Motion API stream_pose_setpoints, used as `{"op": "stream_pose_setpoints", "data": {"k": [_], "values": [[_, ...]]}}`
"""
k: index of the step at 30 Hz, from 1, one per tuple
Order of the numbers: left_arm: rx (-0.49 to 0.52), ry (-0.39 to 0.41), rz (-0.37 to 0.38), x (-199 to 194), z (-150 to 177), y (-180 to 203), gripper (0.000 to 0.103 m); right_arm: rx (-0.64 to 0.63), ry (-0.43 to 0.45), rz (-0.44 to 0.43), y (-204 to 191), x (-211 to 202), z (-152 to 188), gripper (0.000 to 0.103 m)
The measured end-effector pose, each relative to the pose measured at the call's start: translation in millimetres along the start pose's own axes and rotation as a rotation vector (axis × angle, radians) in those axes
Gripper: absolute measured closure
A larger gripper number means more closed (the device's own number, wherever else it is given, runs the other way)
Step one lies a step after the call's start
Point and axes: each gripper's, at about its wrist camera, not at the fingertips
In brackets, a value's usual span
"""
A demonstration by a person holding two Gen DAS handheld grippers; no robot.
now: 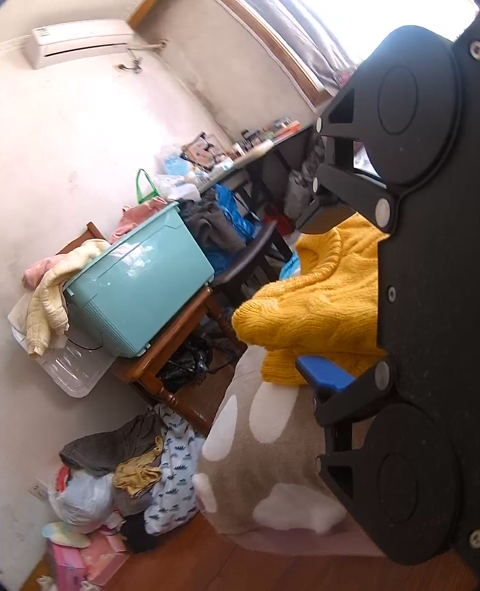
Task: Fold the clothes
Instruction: 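Carry the sweater to the bed corner by the teal box and release, then withdraw both grippers from the placed sweater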
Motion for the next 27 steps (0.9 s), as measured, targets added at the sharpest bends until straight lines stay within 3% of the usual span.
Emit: {"op": "stream_pose_setpoints", "data": {"k": [4,10,15,19,23,27], "values": [[0.117,0.012,-0.083,-10,8,21,0.024,-0.054,-0.011,0.043,-12,-17,2,0.021],[0.291,-0.060,-0.097,-29,5,44,0.004,-0.197,-0.047,0.123,-47,-39,4,0.009],[0.470,-0.070,-0.152,-61,9,62,0.000,-0.293,-0.056,0.186,-73,-61,11,0.003],[0.552,-0.074,-0.166,-91,13,67,0.000,-0.334,-0.046,0.220,-89,-81,15,0.001],[0.683,-0.031,-0.325,-114,25,84,0.000,-0.376,-0.055,0.249,-102,-101,21,0.001],[0.687,-0.057,-0.298,-140,26,86,0.000,-0.423,-0.072,0.267,-115,-122,31,0.001]]}}
Point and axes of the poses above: each gripper's, at about its wrist camera, not at the fingertips, and x roughly the way its jaws point, y to its right, z to its underside
